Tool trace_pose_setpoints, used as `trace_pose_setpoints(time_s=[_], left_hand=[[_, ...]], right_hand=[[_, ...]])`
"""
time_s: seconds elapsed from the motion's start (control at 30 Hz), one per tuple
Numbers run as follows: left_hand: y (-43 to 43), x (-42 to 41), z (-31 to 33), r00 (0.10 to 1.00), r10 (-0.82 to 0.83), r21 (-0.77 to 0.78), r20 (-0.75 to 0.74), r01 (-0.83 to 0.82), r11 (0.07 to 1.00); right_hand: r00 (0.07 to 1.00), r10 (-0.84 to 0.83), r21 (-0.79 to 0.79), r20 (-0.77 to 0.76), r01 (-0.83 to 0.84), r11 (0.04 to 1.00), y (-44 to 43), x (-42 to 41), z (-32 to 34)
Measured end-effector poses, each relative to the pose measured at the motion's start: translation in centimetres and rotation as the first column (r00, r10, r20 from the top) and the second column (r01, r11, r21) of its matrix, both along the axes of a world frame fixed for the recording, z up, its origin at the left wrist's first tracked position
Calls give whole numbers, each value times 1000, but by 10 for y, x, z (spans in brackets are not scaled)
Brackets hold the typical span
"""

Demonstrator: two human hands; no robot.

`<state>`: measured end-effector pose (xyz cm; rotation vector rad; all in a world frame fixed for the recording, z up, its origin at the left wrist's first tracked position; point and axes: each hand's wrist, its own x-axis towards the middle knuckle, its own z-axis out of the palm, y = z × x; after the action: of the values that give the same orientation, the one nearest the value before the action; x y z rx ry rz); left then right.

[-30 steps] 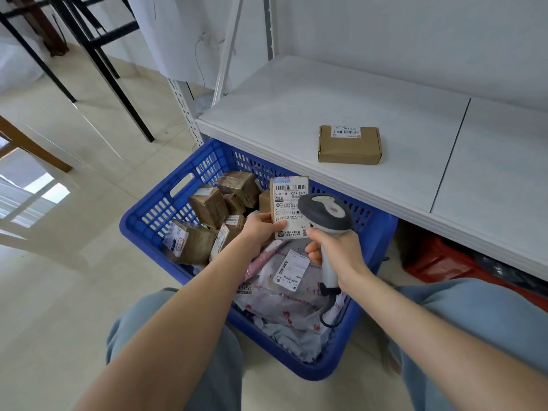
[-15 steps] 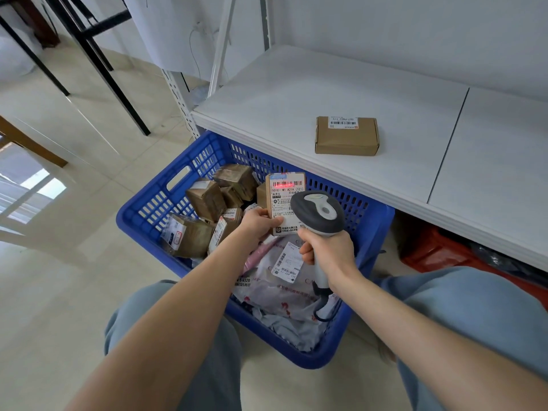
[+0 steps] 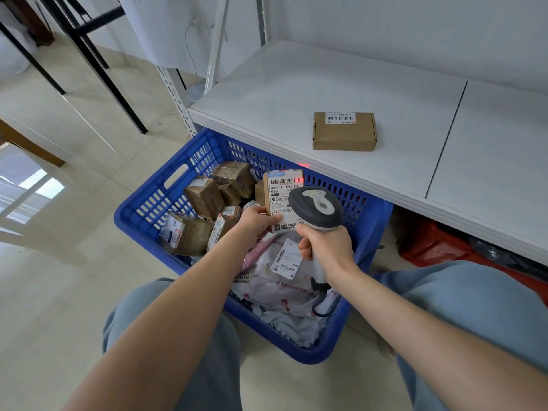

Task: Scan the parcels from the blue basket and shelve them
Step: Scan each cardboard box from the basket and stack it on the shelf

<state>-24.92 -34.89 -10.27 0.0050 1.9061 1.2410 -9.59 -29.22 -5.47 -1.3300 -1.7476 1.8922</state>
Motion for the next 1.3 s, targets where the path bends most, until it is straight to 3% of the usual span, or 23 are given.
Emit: trace_pose_setpoints(time_s=[0.57,0.7,0.87,1.0,1.2,1.3], left_hand=[[0,1,4,1000,-15,0,-7,15,1000],[0,0,4,999,-32,-10,-27,32,999],[6,-13,12,955,-121,8,-271,128,992],[29,-38,46,932,-94,114,-350,142,983],[97,-74,94,829,-251,32,-500,307,951],[137,-84,103,726,-354,-66,-589,393,917]], right_hand=[[1000,6,8,4,-6,1000,1,-3,0],[997,-45,-70,-59,40,997,4,-5,1],[952,-262,-238,-160,220,946,28,-14,11],[889,-388,-324,-243,302,896,62,-26,21],[817,-495,-339,-296,394,854,114,-49,34],[758,-581,-422,-297,442,791,139,-55,30]])
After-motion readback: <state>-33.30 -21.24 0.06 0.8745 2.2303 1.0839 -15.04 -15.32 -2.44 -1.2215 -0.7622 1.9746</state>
